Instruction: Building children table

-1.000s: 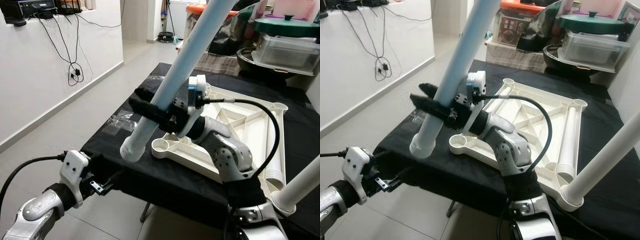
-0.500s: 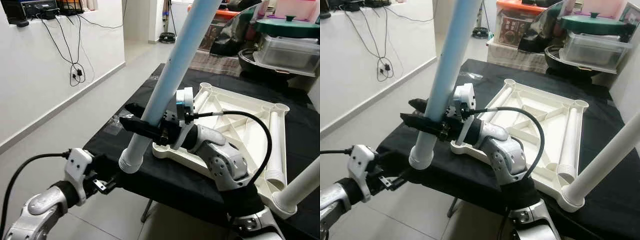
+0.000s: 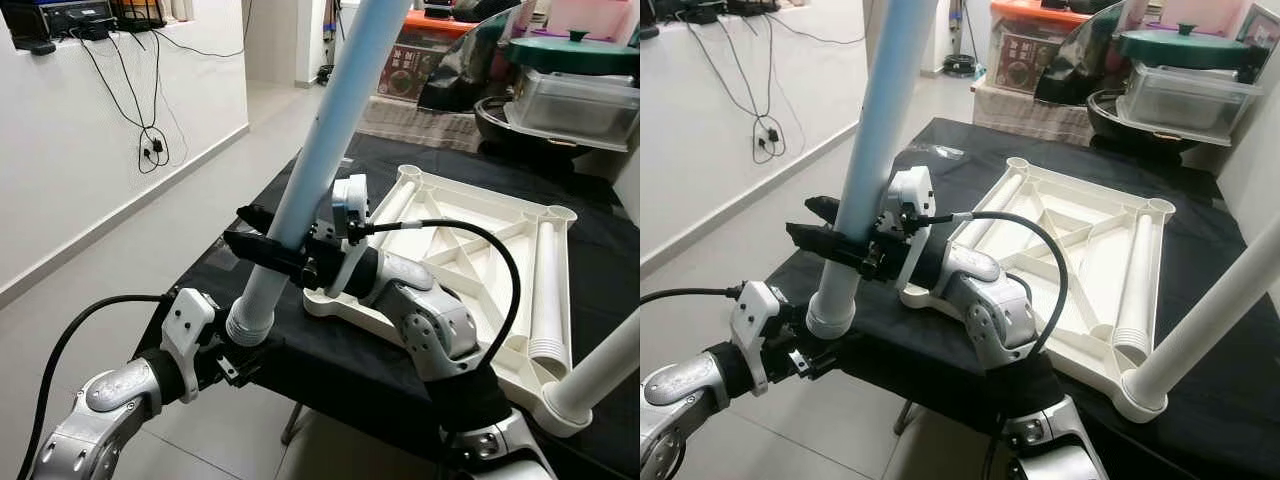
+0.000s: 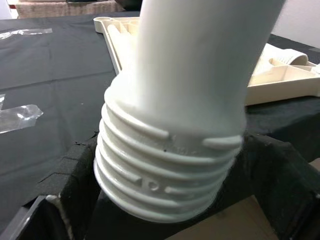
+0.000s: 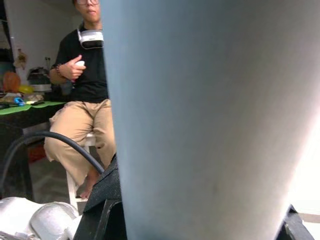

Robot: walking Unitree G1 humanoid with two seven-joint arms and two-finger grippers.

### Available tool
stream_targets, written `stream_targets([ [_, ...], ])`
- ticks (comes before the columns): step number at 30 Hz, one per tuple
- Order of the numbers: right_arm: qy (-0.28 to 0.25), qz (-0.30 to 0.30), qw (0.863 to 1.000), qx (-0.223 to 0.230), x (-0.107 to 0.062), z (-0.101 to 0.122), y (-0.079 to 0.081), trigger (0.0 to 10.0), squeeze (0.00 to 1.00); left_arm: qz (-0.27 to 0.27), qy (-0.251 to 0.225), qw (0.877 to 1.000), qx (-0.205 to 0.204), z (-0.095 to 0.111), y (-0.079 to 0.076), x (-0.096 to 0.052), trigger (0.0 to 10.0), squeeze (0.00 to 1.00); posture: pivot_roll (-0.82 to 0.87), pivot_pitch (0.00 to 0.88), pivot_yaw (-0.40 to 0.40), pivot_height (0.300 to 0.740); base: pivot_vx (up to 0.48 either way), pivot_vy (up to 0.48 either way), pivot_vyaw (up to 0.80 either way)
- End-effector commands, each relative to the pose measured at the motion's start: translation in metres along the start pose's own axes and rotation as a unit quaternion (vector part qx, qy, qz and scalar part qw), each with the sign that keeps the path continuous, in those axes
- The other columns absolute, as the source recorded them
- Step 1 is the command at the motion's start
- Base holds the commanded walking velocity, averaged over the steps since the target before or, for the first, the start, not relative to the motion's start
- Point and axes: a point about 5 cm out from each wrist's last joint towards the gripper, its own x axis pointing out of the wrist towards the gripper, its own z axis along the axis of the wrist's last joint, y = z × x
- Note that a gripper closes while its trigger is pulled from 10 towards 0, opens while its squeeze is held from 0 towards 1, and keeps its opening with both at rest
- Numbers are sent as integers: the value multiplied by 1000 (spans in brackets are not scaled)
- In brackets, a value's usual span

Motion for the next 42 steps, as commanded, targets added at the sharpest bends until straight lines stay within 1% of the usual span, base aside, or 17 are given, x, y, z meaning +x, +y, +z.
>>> stream_targets([
  [1, -7, 20, 1000, 3, 2, 3, 6, 0, 0, -7, 3, 1000, -3, -4, -2, 2, 10000, 0, 64, 0, -53, 740, 0, 0, 0],
  [4, -3, 69, 997, 30, -1, 0, 19, 0, 0, -2, 6, 1000, -3, -5, 2, 1, 10000, 0, 60, 0, -53, 740, 0, 0, 0],
  [7, 7, 79, 996, 35, -1, -5, 23, 0, 0, -4, -1, 1000, -1, -1, 4, 4, 10000, 0, 60, 0, -54, 740, 0, 0, 0],
  [14, 19, 82, 996, 36, 0, -11, 26, 0, 0, -9, -9, 1000, 7, 5, 7, 8, 10000, 0, 59, 0, -55, 740, 0, 0, 0],
  [17, 28, 80, 996, 36, 2, -17, 28, 0, 0, -19, -19, 1000, 13, 10, 7, 12, 10000, 0, 58, 0, -52, 740, 0, 0, 0],
  [27, 30, 91, 994, 44, 1, -17, 34, 0, 0, -25, -21, 999, 22, 12, 9, 15, 10000, 0, 58, 0, -51, 740, 0, 0, 0],
  [29, 32, 96, 994, 46, 2, -18, 35, 0, 0, -37, -19, 999, 27, 13, 7, 16, 10000, 0, 63, 0, -49, 740, 0, 0, 0],
  [30, 29, 101, 993, 48, 2, -18, 36, 0, 0, -46, -18, 998, 29, 13, 5, 17, 8549, 0, 60, 0, -48, 740, 0, 0, 0],
  [32, 27, 103, 993, 50, 3, -17, 37, 0, 0, -53, -18, 998, 30, 13, 4, 17, 8549, 0, 60, 0, -48, 740, 0, 0, 0],
  [33, 22, 107, 993, 53, 3, -17, 38, 0, 0, -60, -18, 998, 30, 13, 2, 18, 3647, 0, 60, 0, -47, 740, 0, 0, 0],
  [34, 20, 111, 992, 54, 3, -16, 39, 0, 0, -68, -21, 997, 29, 13, 0, 19, 0, 0, 60, 0, -47, 740, 0, 0, 0],
  [38, 19, 115, 992, 55, 2, -16, 39, 0, 0, -79, -26, 996, 27, 14, -3, 19, 0, 0, 61, 0, -47, 740, 0, 0, 0],
  [40, 19, 120, 991, 57, 2, -16, 40, 0, 0, -103, -39, 994, 23, 17, -10, 19, 0, 0, 61, 0, -47, 740, 0, 0, 0],
  [42, 18, 120, 991, 57, 2, -16, 40, 0, 0, -108, -40, 993, 22, 17, -11, 19, 0, 0, 61, 0, -47, 740, 0, 0, 0],
])
